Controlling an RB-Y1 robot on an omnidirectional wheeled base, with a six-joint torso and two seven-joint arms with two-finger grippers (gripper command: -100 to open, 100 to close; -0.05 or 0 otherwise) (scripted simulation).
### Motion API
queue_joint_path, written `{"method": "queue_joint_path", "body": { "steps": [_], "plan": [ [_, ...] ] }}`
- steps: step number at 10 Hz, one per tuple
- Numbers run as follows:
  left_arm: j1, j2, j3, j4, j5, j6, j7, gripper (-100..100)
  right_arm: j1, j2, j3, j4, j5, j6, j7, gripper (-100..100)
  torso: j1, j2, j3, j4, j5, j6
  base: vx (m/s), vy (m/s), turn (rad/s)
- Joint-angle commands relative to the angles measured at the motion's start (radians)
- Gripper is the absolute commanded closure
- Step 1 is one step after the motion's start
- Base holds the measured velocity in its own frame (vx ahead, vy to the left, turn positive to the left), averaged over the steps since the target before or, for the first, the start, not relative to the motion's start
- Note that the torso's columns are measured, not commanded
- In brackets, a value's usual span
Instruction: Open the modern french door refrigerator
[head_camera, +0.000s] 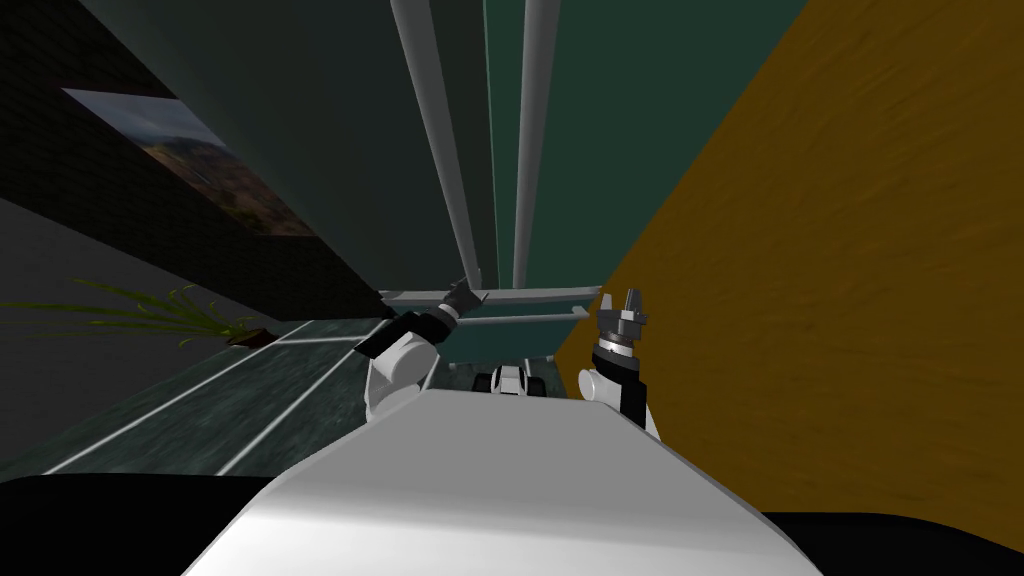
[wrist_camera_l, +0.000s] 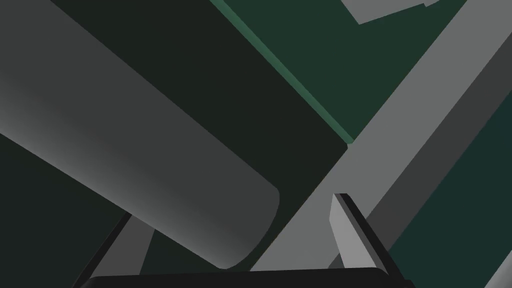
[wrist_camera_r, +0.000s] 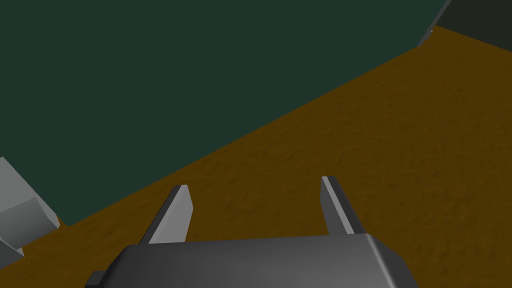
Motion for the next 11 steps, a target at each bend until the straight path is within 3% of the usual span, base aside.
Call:
{"method": "queue_joint_path", "body": {
  "steps": [1,2,3,4,11],
  "plan": [
    [-0.023,-0.002,0.012,-0.012,0.002,0.032,0.01,-100,0.0,0.0,0.0,0.0,0.0,0.0,0.0,0,0.0,0.0,0.0,0.0,0.0,0.0,0.081,-0.036,0.049],
    [-0.014,0.0,0.009,-0.007,0.003,0.016,0.006,-100,0.0,0.0,0.0,0.0,0.0,0.0,0.0,0,-0.002,-0.004,-0.002,-0.001,0.0,0.0,0.051,-0.024,0.018],
    [-0.016,0.0,0.011,-0.007,0.004,0.02,0.007,100,0.0,0.0,0.0,0.0,0.0,0.0,0.0,0,-0.001,-0.003,-0.002,-0.001,0.0,0.0,0.009,0.004,0.027],
    [-0.034,0.01,-0.01,0.0,0.041,0.031,-0.007,100,0.0,0.0,0.0,0.0,0.0,0.0,0.0,0,-0.003,-0.002,-0.001,-0.002,-0.001,0.003,-0.049,0.155,-0.06],
    [-0.094,0.048,-0.092,0.034,0.173,0.086,-0.056,100,0.0,0.0,0.0,0.0,0.0,0.0,0.0,0,-0.008,0.003,0.001,0.006,-0.004,0.003,-0.197,0.209,-0.086]
  ]
}}
